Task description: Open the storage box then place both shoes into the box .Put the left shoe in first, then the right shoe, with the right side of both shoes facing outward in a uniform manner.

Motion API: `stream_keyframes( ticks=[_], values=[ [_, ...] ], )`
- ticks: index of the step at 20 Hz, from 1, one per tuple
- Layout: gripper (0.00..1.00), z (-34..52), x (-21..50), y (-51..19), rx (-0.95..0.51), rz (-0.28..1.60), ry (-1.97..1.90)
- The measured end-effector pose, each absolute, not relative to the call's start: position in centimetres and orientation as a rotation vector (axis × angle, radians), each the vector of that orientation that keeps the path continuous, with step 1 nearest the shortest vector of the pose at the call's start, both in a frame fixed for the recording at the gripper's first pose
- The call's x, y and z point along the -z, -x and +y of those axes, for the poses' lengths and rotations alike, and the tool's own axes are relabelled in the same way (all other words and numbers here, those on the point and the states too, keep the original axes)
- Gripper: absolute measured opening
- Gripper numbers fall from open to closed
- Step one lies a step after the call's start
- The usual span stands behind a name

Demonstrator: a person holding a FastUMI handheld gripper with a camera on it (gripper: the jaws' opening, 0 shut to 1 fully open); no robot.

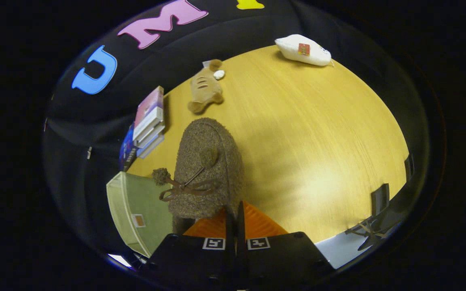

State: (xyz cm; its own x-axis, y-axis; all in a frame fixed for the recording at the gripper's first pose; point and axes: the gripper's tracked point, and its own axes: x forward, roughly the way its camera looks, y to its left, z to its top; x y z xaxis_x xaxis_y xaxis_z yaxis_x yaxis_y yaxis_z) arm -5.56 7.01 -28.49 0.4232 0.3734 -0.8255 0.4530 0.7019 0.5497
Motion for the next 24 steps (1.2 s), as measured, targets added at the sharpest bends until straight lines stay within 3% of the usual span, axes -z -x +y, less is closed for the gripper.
stream_keyframes(
  ticks=[9,16,24],
  values=[
    [0.05,18.5,17.3,0.4,-0.154,1.096,-0.896],
    [0.05,28.3,17.5,1.7,-0.209,1.223,-0.832],
    [0.05,33.2,21.0,3.7,-0.191,1.358,-0.643]
  ],
)
